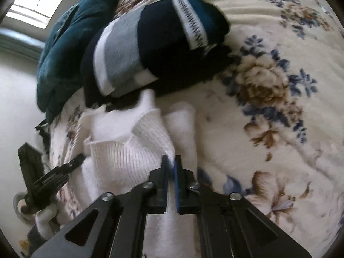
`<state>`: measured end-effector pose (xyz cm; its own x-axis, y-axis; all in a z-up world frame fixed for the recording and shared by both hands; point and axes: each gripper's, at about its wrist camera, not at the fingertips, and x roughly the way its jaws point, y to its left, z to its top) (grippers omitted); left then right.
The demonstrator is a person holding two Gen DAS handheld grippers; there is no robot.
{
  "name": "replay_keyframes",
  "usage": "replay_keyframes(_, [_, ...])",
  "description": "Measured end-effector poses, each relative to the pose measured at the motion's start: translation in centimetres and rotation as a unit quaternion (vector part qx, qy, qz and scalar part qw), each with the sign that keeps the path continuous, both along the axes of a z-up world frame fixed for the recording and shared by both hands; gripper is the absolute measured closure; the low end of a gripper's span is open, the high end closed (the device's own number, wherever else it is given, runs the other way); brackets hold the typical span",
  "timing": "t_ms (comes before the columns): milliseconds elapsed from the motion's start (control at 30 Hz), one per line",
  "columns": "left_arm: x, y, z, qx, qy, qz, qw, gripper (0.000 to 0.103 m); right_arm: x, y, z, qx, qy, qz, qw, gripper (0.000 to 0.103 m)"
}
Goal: Fold small clothes
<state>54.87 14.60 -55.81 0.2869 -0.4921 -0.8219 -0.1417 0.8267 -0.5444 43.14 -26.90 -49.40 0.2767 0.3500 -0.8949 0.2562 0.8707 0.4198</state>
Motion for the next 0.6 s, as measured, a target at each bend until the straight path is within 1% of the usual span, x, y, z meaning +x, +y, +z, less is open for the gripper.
replay_keyframes(33, [0.4, 0.7, -0.8, -0.005, 0.010, 0.016, 0.9998, 0.095, 0.3, -0.4, -0.6, 0.007, 0.008, -0.007, 1.000, 0.100])
replay_keyframes(67, [0.6, 1.0, -1.3, -0.006, 0.016, 0.020, 0.9997, 0.095, 0.7, -0.9, -1.2, 0.012, 0.015, -0.018, 1.000, 0.100])
replay_keyframes(133, [0.8, 1.1, -1.8, -0.007, 0.020, 0.023, 0.9995, 0.095, 1.5, -0.9, -2.3, 0.005, 0.020, -0.018, 1.000, 0.100])
replay_keyframes(167, [0.8, 1.2, -2.0, -0.013, 0.023, 0.026, 0.9993, 0.095, 2.1, -0.8, -2.3, 0.002, 0.019, -0.015, 1.000, 0.100])
replay_keyframes(200, [0.7, 1.0, -2.2, -0.022, 0.025, 0.028, 0.9990, 0.094, 2.6, -0.4, -2.4, -0.009, 0.017, -0.005, 1.000, 0.100])
replay_keyframes(233, [0.7, 1.0, -2.4, -0.041, 0.031, 0.026, 0.9983, 0.091, 3.0, 0.1, -2.6, -0.012, 0.019, 0.010, 1.000, 0.100])
replay_keyframes(267, [0.5, 1.0, -2.2, -0.058, 0.034, 0.023, 0.9975, 0.091, 3.2, 0.5, -2.9, -0.004, 0.025, 0.023, 0.999, 0.100])
replay_keyframes(300, [0.0, 1.1, -1.7, -0.079, 0.032, 0.016, 0.9963, 0.085, 3.3, 0.7, -3.4, 0.010, 0.038, 0.036, 0.999, 0.098])
replay_keyframes(333, [-0.7, 1.3, -1.1, -0.085, 0.024, 0.011, 0.9960, 0.077, 3.0, 0.6, -3.5, 0.019, 0.045, 0.042, 0.998, 0.097])
replay_keyframes(367, [-1.6, 1.5, -0.4, -0.086, 0.016, 0.006, 0.9961, 0.074, 2.6, 0.5, -3.4, 0.029, 0.048, 0.045, 0.997, 0.095])
replay_keyframes(400, [-2.6, 1.8, 0.4, -0.088, 0.008, 0.001, 0.9961, 0.067, 1.6, 0.2, -3.2, 0.054, 0.049, 0.049, 0.996, 0.089])
replay_keyframes(433, [-4.4, 2.2, 1.1, -0.091, -0.001, -0.005, 0.9959, 0.060, 0.6, -0.1, -3.0, 0.071, 0.051, 0.050, 0.995, 0.073])
replay_keyframes(500, [-7.0, 2.5, 1.7, -0.076, -0.003, -0.018, 0.9969, 0.058, -2.7, -0.7, -2.5, 0.095, 0.062, 0.047, 0.992, 0.057])
replay_keyframes(533, [-8.6, 2.4, 1.5, -0.069, 0.002, -0.031, 0.9971, 0.058, -4.1, -0.8, -2.5, 0.105, 0.070, 0.047, 0.991, 0.056])
replay_keyframes(600, [-10.3, 1.7, 0.6, -0.064, 0.017, -0.057, 0.9962, 0.058, -7.4, -0.6, -3.5, 0.126, 0.099, 0.057, 0.985, 0.056])
